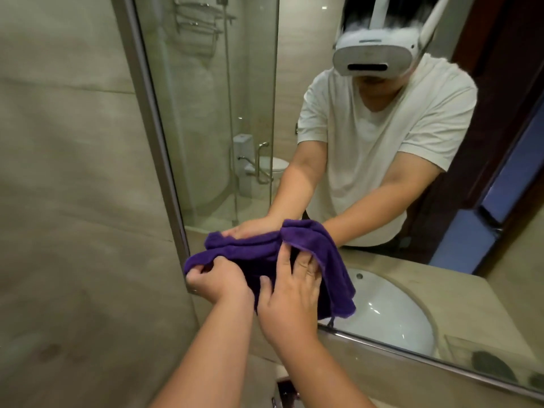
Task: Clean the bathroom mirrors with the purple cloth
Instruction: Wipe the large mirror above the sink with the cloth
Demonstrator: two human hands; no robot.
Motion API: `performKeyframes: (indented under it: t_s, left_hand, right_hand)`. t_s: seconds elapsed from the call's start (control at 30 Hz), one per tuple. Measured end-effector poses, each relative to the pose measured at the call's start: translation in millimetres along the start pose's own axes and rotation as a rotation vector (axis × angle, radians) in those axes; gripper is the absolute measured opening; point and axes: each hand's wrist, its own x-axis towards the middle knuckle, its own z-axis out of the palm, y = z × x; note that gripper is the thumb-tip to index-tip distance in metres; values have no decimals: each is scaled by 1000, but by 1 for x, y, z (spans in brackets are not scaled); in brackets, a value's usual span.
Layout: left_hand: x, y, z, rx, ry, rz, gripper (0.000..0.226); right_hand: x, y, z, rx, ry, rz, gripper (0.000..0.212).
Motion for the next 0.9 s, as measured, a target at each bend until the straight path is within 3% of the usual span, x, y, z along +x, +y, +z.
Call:
performKeyframes:
  t_s: [0.13,0.27,0.4,0.63,0.9]
  left_hand:
    - [-6,29,15,105,17,98,33]
    - [-18,33,15,246,-225,503,48]
    - [-25,44,26,302,-397,647,53]
    - [-50,124,76,361,-146,868,66]
    - [-139,179,115,396,-232,1271,66]
  right_hand:
    - [5,-13,-9,-13,-21,27,101]
    - [17,-18,-26,42,136,-80,95]
    - [32,-17,-49,65,200,-189,88]
    - [57,-14,-98,87,190,-312,79]
    - [86,-10,-163,304,373,-154,72]
